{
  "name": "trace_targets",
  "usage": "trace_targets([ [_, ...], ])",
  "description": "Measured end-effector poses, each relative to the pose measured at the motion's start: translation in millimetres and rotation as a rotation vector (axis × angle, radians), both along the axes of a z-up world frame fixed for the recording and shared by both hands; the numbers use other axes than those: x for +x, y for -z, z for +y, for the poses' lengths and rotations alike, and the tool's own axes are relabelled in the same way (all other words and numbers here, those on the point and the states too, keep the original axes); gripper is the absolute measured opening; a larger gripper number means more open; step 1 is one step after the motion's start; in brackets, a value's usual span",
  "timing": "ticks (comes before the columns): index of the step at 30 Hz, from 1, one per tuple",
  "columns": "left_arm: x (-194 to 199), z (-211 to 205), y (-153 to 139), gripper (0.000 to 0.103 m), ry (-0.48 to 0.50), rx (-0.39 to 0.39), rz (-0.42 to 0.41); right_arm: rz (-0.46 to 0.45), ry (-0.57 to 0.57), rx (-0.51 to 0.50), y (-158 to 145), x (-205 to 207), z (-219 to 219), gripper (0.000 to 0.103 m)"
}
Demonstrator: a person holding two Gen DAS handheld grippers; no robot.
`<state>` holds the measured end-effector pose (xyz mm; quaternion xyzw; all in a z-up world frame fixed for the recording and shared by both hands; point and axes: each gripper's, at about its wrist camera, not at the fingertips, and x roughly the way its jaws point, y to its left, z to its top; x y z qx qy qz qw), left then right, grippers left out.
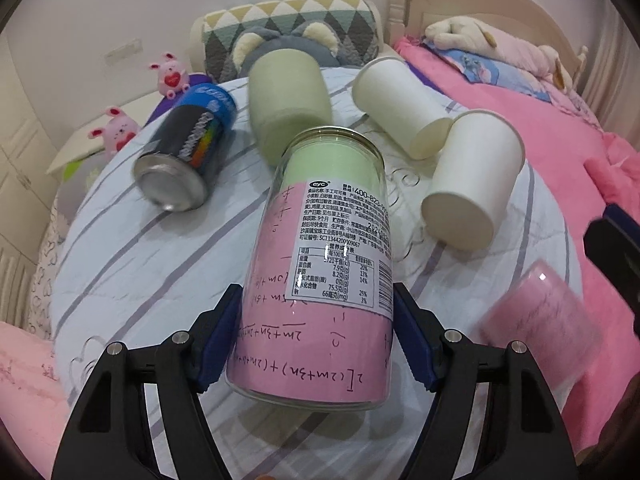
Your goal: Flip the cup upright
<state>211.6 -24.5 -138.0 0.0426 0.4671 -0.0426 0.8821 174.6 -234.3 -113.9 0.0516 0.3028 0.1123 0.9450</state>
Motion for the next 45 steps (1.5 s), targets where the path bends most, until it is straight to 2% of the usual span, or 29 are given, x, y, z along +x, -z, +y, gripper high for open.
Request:
trace_targets([
  [5,-22.4,22.8,-0.1,0.074,-0.017,-0.002,0.001,-0.011,-0.030,-0.014,-5.5,-9.4,19.6,0.081],
  [13,-41.8,76.2,-2.5,0.074,-0.150,-0.019,-0.024,-0.017,-0.082,-0.045,-9.4,-20.9,55.4,0.081],
  [21,-46.9,92.1,-2.5,0.075,-0.158,-0.026,-0.028,0.007,-0.096,-0.096,-3.6,-19.3,80.2,0.081],
  [25,-55.5,90.5,-9.6,0.087,-0.141,-0.002,-0.062,0.013,-0.094,-0.110,-1.8,-18.8,88.5,0.082],
  [29,-69.3,95.3,-21.1,0.088,-0.133,0.001,-0.105,0.013,-0.090,-0.121,-4.2,-21.7,94.9,0.082],
  [32,-82.8,102.2,-30.2,0.097,-0.137,0.002,-0.140,0.002,-0.092,-0.116,-10.5,-26.0,101.7,0.081],
  [38,-110.9,129.2,-48.9,0.101,-0.168,-0.049,-0.218,0.027,-0.132,-0.045,-21.9,-28.7,121.5,0.081],
  [45,-121.2,166.7,-55.0,0.101,-0.224,-0.073,-0.242,0.073,-0.183,-0.011,-23.6,-28.2,159.9,0.081],
])
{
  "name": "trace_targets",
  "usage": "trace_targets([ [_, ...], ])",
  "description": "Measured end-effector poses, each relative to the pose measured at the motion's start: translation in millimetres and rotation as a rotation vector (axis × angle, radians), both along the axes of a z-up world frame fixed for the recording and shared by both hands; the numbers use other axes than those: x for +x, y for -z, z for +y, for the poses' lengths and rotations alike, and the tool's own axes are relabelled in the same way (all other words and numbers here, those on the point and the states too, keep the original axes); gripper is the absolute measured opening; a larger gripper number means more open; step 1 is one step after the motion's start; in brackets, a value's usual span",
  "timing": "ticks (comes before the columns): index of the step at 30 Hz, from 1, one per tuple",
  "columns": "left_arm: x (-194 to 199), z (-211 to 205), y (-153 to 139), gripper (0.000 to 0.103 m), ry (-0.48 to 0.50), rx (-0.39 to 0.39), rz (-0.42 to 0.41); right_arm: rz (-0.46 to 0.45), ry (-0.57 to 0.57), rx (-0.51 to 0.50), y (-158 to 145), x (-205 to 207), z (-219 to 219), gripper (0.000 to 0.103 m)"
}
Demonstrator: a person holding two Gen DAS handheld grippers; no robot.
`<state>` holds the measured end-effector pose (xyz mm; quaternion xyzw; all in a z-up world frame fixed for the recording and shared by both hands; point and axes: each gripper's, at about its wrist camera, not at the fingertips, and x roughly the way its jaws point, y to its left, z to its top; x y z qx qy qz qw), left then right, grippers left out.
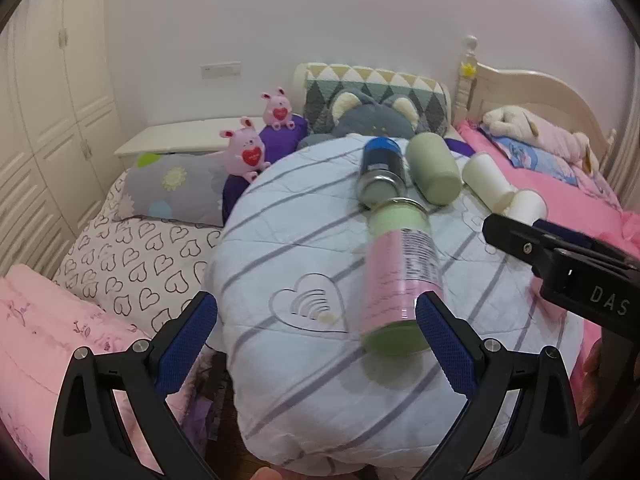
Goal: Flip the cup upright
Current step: 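Lift the held container with the right tool and rotate it upright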
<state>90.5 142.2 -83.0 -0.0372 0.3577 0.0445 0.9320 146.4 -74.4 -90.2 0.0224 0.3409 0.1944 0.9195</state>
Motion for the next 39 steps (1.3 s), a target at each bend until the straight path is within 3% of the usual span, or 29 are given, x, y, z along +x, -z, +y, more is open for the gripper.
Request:
trace_targets([
  [14,5.3,20.3,12.5,0.101,0.028,-0.030,0.015,0.158,0.007,0.088,17.6,23.3,24.4,0.081],
  [27,27.5,6.7,30.1,0.101,0.098,-0.014,0.071,0.451,-0.022,0.229,69.2,82.6,40.0,0.081],
  [34,34.7,5.3,31.9,0.101,0.096,-0.023,0.080,0.463,-0.080,0.329,80.5,91.3,34.9,0.081],
  [39,36.9,3.1,31.1,0.101,0.105,-0.028,0.081,0.434,-0.122,0.316,79.5,87.5,34.2,0.074],
])
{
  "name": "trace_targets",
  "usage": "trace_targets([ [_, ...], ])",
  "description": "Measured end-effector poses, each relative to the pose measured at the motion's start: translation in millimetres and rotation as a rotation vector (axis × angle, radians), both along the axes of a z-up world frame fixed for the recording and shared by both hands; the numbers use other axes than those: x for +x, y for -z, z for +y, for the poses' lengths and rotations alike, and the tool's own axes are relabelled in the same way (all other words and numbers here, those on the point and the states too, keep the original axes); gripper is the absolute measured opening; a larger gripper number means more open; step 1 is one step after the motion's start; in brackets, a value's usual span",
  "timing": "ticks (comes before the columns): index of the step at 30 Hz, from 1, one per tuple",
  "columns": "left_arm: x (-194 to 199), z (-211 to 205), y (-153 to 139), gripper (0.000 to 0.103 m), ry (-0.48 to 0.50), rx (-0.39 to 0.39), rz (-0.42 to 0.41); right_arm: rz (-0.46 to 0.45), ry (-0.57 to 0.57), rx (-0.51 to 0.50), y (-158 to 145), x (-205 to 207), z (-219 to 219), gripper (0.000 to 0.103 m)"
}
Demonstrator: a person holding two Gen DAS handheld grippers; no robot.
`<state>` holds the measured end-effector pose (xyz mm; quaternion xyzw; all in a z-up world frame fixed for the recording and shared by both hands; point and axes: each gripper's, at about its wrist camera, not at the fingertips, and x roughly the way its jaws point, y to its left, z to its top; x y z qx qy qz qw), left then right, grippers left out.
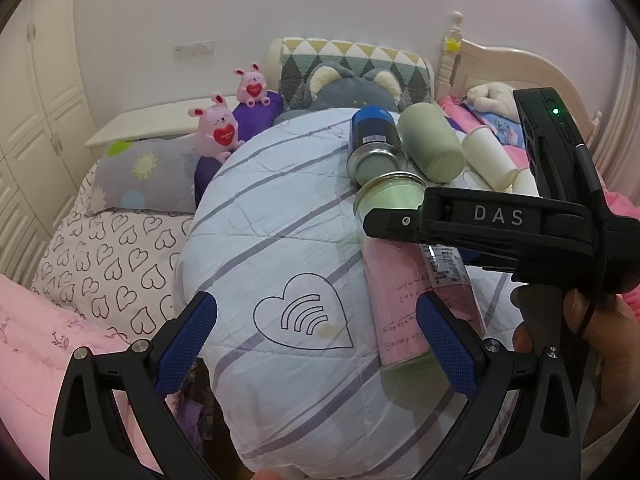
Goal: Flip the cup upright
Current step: 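Lift the held container with the right tool and rotate it upright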
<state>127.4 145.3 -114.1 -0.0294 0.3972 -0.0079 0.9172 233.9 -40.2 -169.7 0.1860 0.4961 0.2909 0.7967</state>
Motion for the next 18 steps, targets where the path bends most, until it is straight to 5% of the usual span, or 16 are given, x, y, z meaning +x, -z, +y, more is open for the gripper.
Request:
trace_targets([
  [10,0.7,-16.2,0.1,0.101,0.059,-0.040,0.006,-0.215,0.034,-0.078,-33.4,-17.5,-14.0,0.074],
  [18,15.9,-47.3,12.5,0.101,0.108,-0.054,0.054,-0.432,0.101,-0.253,-55.9,-32.0,-26.9,0.074],
])
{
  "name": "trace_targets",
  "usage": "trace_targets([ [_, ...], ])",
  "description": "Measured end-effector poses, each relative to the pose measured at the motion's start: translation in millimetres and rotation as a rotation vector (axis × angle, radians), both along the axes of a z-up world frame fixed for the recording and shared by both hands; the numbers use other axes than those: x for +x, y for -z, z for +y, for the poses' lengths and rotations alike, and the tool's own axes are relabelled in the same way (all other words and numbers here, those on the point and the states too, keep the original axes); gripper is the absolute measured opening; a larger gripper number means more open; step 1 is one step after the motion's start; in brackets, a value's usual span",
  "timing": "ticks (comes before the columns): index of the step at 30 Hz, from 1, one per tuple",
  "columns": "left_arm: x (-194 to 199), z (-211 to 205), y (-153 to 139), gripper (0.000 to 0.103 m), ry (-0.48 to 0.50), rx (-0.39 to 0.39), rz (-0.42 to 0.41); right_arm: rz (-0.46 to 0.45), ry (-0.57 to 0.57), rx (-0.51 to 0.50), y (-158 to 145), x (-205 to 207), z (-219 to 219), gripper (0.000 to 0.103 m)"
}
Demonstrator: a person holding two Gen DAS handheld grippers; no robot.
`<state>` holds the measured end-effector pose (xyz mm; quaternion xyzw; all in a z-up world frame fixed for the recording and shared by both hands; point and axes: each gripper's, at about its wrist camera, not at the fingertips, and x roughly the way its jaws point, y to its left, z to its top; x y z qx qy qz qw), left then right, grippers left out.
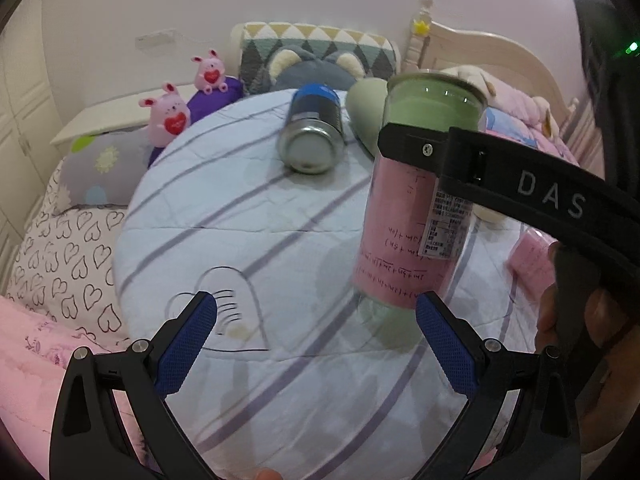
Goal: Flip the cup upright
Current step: 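Lift the held container with the right tool and rotate it upright, then lower the upright container onto the table with the right tool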
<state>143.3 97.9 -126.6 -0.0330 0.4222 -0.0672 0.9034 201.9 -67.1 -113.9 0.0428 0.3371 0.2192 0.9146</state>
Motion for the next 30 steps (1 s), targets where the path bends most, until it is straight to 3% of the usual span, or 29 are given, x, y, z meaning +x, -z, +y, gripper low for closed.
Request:
trace_targets([
  [5,4.3,-12.6,4.4,0.101,0.006,0.009,0.013,-0.091,0.017,-0.075,1.3,-5.8,-3.7,0.074],
  [11,10.8,-18.9,6.2,0.101,-0.006,-0.034,0.016,-0.125,0.013,-0.070,2.2,-7.4,-7.0,0.074],
  [17,16.5,-23.0,11.1,0.101,-0.052,-0.005,0.019,-0.166,-0.002,-0.089,2.1,-16.3,-9.6,0.074],
  [30,13.3,-27.1,21.4,0.101,-0.054,0.013,0.001,-0.252,-0.073,-0.116,6.9,-36.7,-8.1,0.074],
])
